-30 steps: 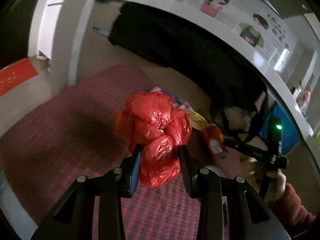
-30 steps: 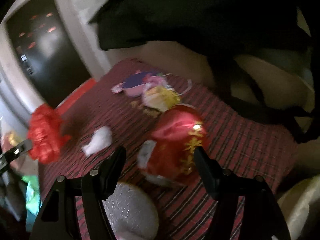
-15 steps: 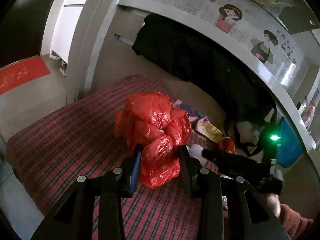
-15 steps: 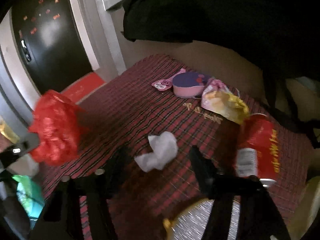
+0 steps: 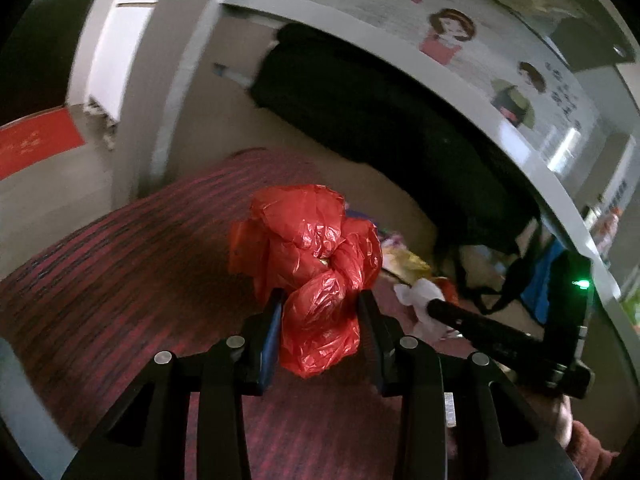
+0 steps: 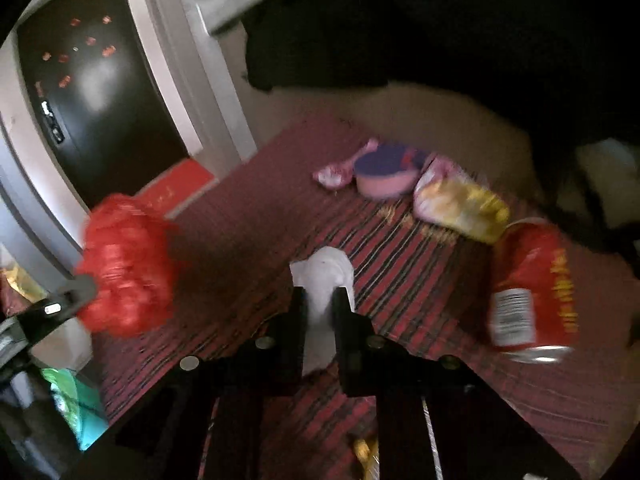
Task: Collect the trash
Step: 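Carry the red bag and white tissue over the bin and open both tools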
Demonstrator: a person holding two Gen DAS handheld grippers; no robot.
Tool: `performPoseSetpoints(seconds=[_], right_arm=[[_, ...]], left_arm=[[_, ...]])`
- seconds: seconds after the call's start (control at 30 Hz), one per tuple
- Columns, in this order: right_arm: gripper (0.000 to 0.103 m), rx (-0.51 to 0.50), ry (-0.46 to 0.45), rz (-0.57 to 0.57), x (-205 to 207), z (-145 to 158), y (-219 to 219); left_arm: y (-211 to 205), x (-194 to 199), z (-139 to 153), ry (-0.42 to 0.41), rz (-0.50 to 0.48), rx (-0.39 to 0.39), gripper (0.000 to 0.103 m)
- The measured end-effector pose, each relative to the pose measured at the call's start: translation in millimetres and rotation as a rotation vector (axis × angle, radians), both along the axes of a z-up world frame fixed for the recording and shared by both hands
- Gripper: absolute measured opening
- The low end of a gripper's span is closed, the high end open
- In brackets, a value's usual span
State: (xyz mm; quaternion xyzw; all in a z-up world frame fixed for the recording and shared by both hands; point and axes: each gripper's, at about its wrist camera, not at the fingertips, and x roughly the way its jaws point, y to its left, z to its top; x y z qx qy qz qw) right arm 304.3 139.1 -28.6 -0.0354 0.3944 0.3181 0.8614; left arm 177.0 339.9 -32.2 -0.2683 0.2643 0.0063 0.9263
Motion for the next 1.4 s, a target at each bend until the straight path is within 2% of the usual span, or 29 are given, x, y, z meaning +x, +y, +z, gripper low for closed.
performPoseSetpoints(seconds=[0.1, 0.27, 0.53, 0.67, 0.83, 1.0, 1.27, 1.4], right_arm=[[0.012, 0.047, -0.008, -0.017, -8.9, 18.0, -29.6], [0.012, 0.073, -0.101, -0.066, -26.4, 47.8, -91.3], [0.012, 0.144, -0.203, -0.195, -54.8, 79.7, -214.1], [0.012, 0.146, -0.254, -0.285, -69.4, 89.1, -270.9], [0.012, 0.124, -0.290, -0.397, -88.6, 91.3, -335.8], [0.012, 0.123, -0.295, -0.480, -96.8, 87.4, -381.3], [0.012, 0.107, -0.290, -0.537, -94.8, 73.7, -420.7], [0.012, 0.108, -0.278, -0.547, -89.3, 67.2, -433.3]], left_arm=[[-23.8, 8.0, 11.5, -0.018, -0.042, 0.018, 0.037], [-76.4, 9.7, 32.2, -0.037, -0.119, 0.071, 0.037], [-199.4, 18.4, 65.8, -0.092, -0.251, 0.193, 0.037], [-264.3, 25.6, 78.1, -0.121, -0.317, 0.264, 0.037], [-333.4, 31.2, 83.4, -0.145, -0.398, 0.306, 0.037], [-381.3, 37.3, 85.5, -0.164, -0.433, 0.329, 0.037], [-420.1, 48.4, 76.0, -0.138, -0.471, 0.359, 0.037], [-430.5, 60.7, 66.1, -0.099, -0.501, 0.334, 0.037]])
